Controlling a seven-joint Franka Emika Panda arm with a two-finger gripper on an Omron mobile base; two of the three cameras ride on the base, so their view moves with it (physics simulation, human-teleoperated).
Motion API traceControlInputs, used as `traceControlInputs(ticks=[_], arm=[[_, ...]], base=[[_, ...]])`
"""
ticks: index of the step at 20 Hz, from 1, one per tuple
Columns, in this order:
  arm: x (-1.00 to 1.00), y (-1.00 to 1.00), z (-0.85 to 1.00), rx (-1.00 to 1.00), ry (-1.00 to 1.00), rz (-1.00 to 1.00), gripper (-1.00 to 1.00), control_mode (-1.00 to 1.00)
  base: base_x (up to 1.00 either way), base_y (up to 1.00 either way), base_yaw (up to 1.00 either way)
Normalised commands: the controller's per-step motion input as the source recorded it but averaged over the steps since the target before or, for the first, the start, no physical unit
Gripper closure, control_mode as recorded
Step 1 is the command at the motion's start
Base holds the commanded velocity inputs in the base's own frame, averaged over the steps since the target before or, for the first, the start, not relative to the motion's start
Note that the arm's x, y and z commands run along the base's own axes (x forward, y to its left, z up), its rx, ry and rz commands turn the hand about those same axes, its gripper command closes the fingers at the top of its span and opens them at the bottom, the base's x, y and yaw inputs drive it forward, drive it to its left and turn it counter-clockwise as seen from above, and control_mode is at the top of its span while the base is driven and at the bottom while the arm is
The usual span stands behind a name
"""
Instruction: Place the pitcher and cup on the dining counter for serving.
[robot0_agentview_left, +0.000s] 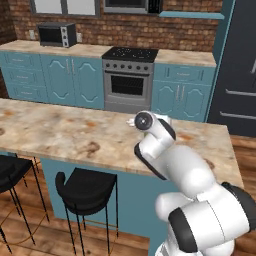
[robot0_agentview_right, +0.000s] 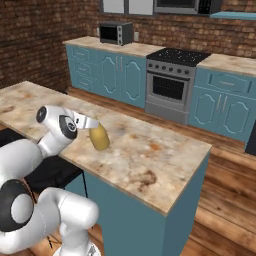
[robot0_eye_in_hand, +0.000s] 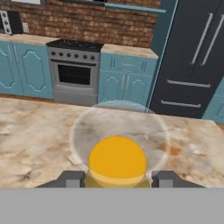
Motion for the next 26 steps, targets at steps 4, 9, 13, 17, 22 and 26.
traceControlInputs(ticks=[4, 9, 13, 17, 22, 26], arm=[[0.33, 0.1, -0.46, 0.0, 0.0, 0.0, 1.0, -1.0], [0.32, 0.05, -0.46, 0.01, 0.0, 0.0, 1.0, -1.0], [0.35, 0.0, -0.36, 0.05, 0.0, 0.0, 1.0, -1.0], [0.37, 0.0, -0.38, 0.01, 0.0, 0.0, 1.0, -1.0], [0.31, 0.0, -0.42, 0.02, 0.0, 0.0, 1.0, -1.0], [0.13, -0.01, -0.48, 0.03, 0.0, 0.01, -1.0, -1.0]], base=[[0.0, 0.0, 0.0], [0.0, 0.0, 0.0], [0.0, 0.0, 0.0], [0.0, 0.0, 0.0], [0.0, 0.0, 0.0], [0.0, 0.0, 0.0]])
